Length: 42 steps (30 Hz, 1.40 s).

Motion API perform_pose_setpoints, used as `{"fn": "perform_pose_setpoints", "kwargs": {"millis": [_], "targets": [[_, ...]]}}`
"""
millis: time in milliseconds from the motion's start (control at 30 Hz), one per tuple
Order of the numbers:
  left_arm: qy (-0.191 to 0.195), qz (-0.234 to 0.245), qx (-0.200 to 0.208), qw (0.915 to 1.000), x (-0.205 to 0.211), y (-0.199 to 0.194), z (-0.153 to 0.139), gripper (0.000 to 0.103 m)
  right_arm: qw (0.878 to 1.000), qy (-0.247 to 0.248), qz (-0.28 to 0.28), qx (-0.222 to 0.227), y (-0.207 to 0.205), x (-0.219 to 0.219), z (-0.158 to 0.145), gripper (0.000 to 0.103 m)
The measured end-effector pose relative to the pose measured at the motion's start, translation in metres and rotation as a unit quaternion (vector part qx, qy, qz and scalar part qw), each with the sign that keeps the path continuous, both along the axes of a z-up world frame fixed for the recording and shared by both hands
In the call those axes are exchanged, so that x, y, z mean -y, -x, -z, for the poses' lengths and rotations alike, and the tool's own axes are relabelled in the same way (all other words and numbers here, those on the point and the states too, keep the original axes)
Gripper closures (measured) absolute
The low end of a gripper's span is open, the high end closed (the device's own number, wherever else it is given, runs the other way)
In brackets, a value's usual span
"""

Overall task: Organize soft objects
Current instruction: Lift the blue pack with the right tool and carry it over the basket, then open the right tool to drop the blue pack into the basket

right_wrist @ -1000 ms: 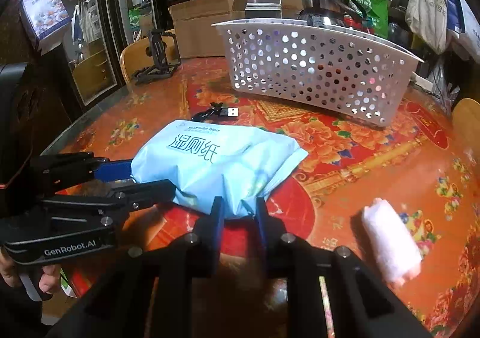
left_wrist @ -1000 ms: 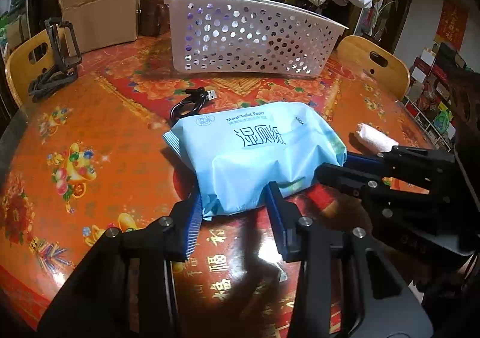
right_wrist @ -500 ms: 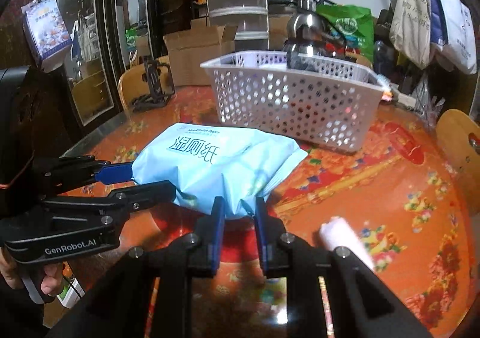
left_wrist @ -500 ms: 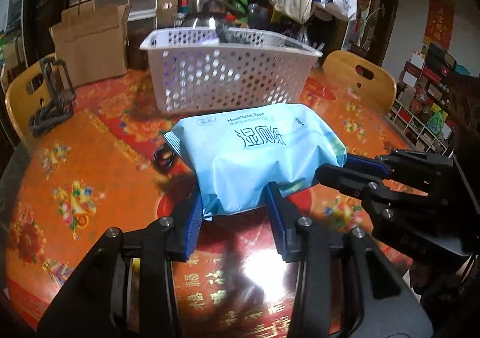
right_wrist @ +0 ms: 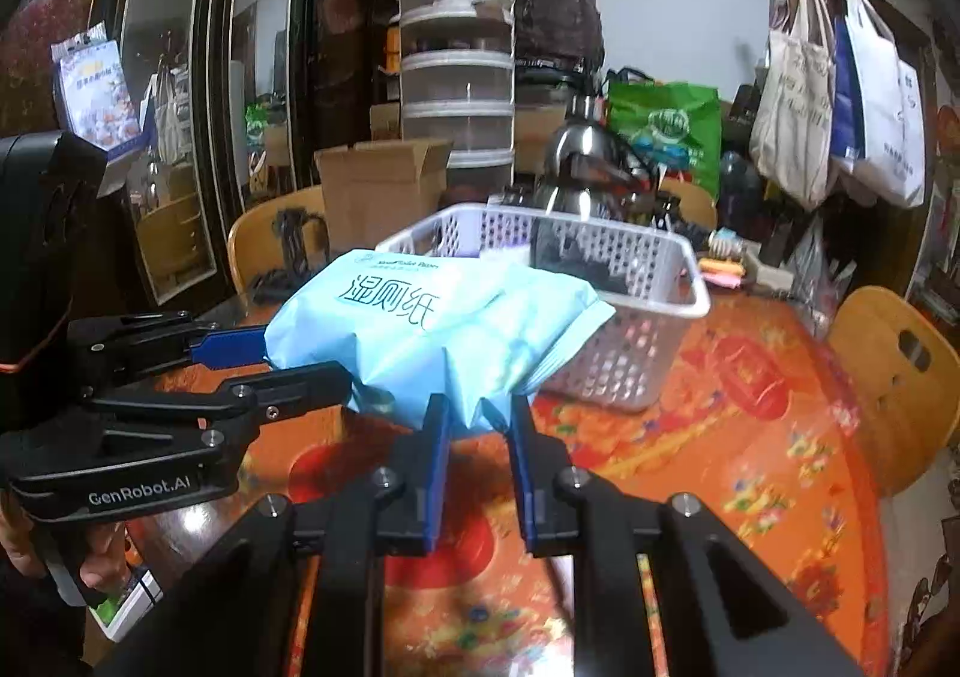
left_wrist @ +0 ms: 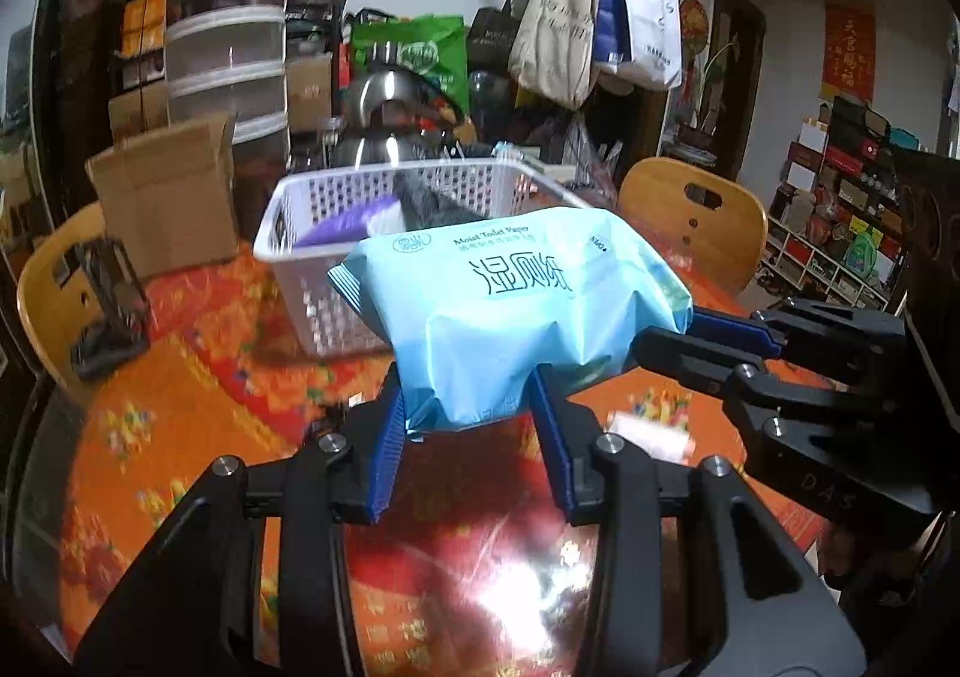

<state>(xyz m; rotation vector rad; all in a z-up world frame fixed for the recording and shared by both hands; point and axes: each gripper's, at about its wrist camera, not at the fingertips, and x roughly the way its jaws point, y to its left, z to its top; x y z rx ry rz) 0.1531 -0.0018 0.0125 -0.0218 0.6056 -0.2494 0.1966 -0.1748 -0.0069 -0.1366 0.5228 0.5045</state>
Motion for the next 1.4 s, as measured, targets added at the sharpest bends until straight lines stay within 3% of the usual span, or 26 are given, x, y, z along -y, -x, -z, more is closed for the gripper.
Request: {"fn": "perform_pose_setpoints", "kwargs": {"millis": [300, 600, 1033, 1133, 1167, 1200, 1233, 1300, 1400], "targets": [[-0.003, 0.009, 0.032, 0.9994, 0.009, -0.036, -0.055, 0.065, 1.0, -0.008, 0.012, 0.023, -0.04, 0.005, -0.045, 0.086], [-0.015, 0.006, 0.049, 0.9987, 0.011, -0.109, -0.101, 0.065, 0.999, -0.007, 0.021, 0.024, -0.113, -0.001, -0.072, 0.086], [-0.022, -0.005, 0.016, 0.9996, 0.002, -0.231, -0.087, 0.063, 1.0, 0.001, 0.028, 0.0, -0.205, -0.011, -0.051, 0.086], [-0.018, -0.01, 0.002, 0.9998, 0.0, -0.252, -0.072, 0.049, 0.999, 0.003, 0.032, 0.019, -0.213, -0.011, -0.04, 0.081], [-0.019, -0.014, 0.0, 0.9997, 0.0, -0.256, -0.067, 0.03, 0.999, 0.007, 0.039, 0.027, -0.216, -0.01, -0.035, 0.068], [-0.022, -0.02, -0.001, 0.9996, -0.001, -0.26, -0.061, 0.014, 0.999, 0.006, 0.044, 0.018, -0.222, -0.007, -0.028, 0.05], [-0.028, -0.031, -0.002, 0.9991, -0.003, -0.265, -0.053, 0.013, 0.999, -0.003, 0.051, 0.002, -0.228, -0.001, -0.021, 0.044], [-0.03, -0.061, -0.021, 0.9975, -0.013, -0.275, -0.034, 0.013, 0.998, -0.009, 0.063, -0.017, -0.233, 0.008, -0.012, 0.042], [-0.005, -0.07, -0.045, 0.9965, -0.03, -0.28, -0.009, 0.013, 0.997, -0.002, 0.068, -0.028, -0.234, 0.017, -0.003, 0.04]]}}
